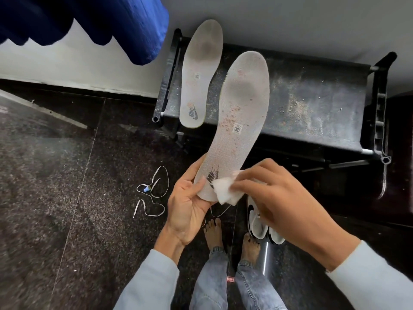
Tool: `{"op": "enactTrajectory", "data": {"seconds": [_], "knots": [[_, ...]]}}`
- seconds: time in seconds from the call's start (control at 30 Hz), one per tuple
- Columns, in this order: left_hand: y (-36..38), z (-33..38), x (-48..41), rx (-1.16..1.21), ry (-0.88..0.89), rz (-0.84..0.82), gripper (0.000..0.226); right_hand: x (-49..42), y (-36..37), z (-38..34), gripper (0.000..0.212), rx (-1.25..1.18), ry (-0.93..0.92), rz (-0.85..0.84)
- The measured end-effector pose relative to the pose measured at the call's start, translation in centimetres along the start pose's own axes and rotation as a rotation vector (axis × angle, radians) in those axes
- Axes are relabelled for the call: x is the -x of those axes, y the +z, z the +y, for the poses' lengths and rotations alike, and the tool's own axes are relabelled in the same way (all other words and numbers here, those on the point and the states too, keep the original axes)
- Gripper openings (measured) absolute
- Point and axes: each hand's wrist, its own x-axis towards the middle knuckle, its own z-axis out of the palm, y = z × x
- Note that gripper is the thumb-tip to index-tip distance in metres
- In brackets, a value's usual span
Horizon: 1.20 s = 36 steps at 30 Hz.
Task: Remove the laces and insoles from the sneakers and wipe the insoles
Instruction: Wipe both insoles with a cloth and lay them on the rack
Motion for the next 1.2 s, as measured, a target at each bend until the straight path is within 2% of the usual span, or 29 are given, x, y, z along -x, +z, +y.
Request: {"op": "enactTrajectory", "data": {"seconds": [0.1, 0.2, 0.27, 0.37, 0.43, 0.53, 0.67, 0.7, 0.77, 0.83, 0.9, 1.0, 1.1, 1.2], "knots": [[-0.6, -0.2, 0.4, 0.032, -0.005, 0.001, 0.048, -1.1, -1.3, -0.6, 0.044, -0.121, 0.084, 0.129], [-0.7, -0.3, 0.7, 0.044, -0.001, 0.024, 0.044, -3.1, -1.6, -1.1, 0.039, -0.092, 0.093, 0.229], [-0.6, -0.2, 1.0, 0.050, -0.002, 0.019, 0.045, -3.9, -0.9, -1.5, 0.042, 0.002, 0.004, 0.213], [-0.8, 0.2, 1.4, 0.022, -0.020, -0.004, 0.044, -3.3, 1.1, -1.8, 0.031, 0.145, -0.217, 0.091], [-1.1, 0.5, 1.7, 0.034, -0.036, -0.027, 0.046, -2.9, 1.8, -1.0, 0.031, 0.181, -0.275, 0.033], [-1.5, 0.8, 1.8, 0.034, -0.034, -0.022, 0.043, -3.3, 1.3, 1.4, 0.043, 0.194, -0.164, 0.079], [-2.2, 0.8, 2.2, 0.008, -0.029, 0.002, 0.042, -4.2, -0.7, 3.3, 0.050, 0.151, 0.174, 0.276], [-2.3, 0.9, 2.3, 0.001, -0.028, 0.008, 0.043, -4.2, -1.1, 2.9, 0.051, 0.137, 0.212, 0.324], [-2.2, 0.9, 2.5, 0.007, -0.022, -0.001, 0.042, -3.8, -1.4, 1.0, 0.052, 0.112, 0.153, 0.371], [-1.4, 1.2, 2.8, 0.022, -0.014, -0.026, 0.040, -2.9, -0.9, -1.9, 0.044, 0.077, -0.014, 0.326], [-1.0, 1.3, 3.1, 0.012, -0.024, -0.052, 0.053, -1.9, 0.6, -4.1, 0.033, 0.081, -0.192, 0.235], [-0.9, 1.3, 3.4, 0.006, -0.021, -0.070, 0.053, -1.6, 2.6, -3.6, 0.025, 0.133, -0.326, 0.151], [-1.0, 1.2, 3.3, 0.030, -0.032, -0.065, 0.046, -2.9, 2.6, -0.7, 0.032, 0.152, -0.275, 0.148], [-1.6, 0.8, 3.1, 0.038, -0.063, -0.038, 0.046, -4.3, 0.9, 1.7, 0.047, 0.186, -0.066, 0.159]]}}
